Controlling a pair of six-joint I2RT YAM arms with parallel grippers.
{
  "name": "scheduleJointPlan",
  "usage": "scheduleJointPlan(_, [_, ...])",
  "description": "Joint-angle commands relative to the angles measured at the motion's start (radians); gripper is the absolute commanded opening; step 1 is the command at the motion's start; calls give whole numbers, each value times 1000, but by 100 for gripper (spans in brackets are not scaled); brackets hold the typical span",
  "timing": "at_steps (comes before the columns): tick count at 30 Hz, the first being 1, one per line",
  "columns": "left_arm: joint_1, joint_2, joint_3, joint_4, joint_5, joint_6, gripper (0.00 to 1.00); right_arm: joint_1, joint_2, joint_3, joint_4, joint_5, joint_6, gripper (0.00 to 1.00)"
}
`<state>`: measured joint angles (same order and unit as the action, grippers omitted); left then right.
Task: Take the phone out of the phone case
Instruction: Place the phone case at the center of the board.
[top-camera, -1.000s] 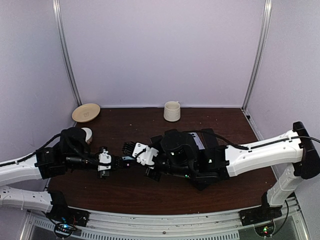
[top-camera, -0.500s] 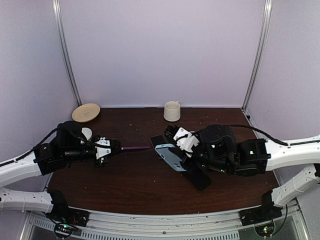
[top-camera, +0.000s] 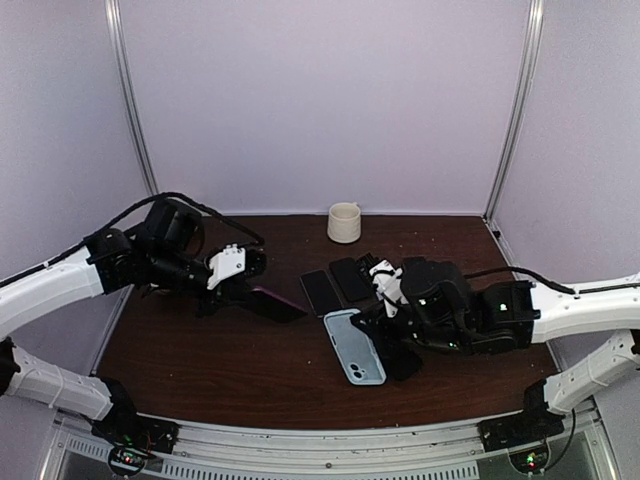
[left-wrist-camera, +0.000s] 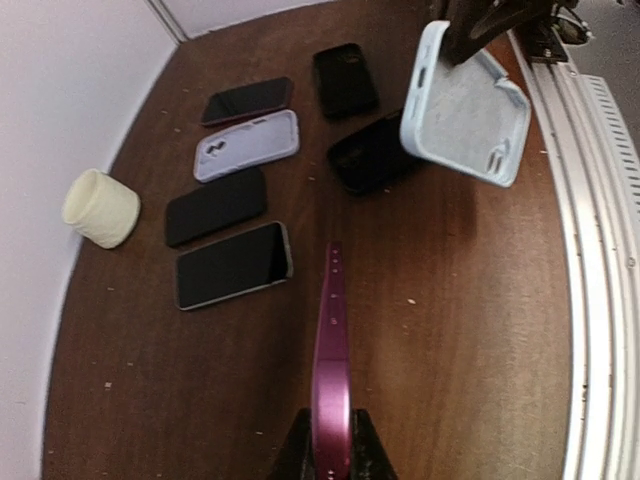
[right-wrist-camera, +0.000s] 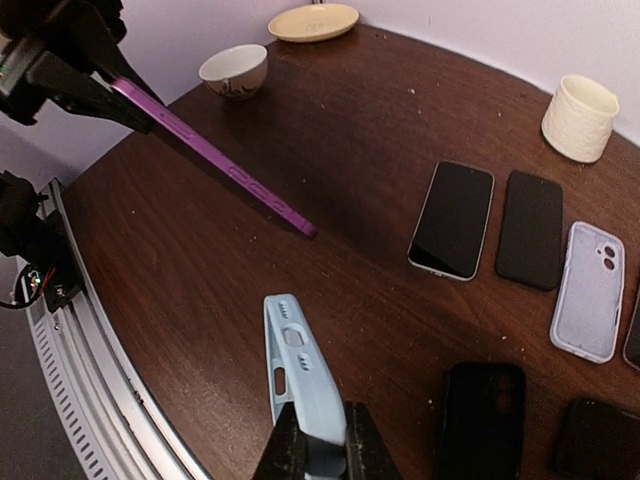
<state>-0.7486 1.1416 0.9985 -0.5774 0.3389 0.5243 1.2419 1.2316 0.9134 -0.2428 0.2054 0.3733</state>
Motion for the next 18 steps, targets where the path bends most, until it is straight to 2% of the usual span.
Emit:
scheduleJointPlan(1, [4,96,103,-194,200,-41,0,-18,95,38,-34,-26,141,0])
scheduleJointPlan(5, [5,204,200,-321,253,-60,0,-59,183,49,-20,-79,158,0])
scheduleJointPlan(9, [5,322,278,-390,288,-107,0,-129,243,12,72,-171,150,0])
scheduleJointPlan(11, [7,391,315,-430,303,-130,0,-160,272,7,106,-201,127,5])
scheduleJointPlan(13, [8,461,339,-454,303,-143,0,-185,305,26,85,-231,94,16])
scheduleJointPlan(15, [14,498,350,-459,296,-153,0,-207,335,44,50,-238,74,31])
scheduleJointPlan(16, [27,529,352,-440,276,-178,0,-235,344,58,35,-239,53,52])
scheduleJointPlan(17, [31,536,351,-436,271,-181,3,-243,342,60,35,-234,45,57])
scheduleJointPlan(18, [35,541,349,-425,262,-187,11,-250,333,65,31,-224,38,63])
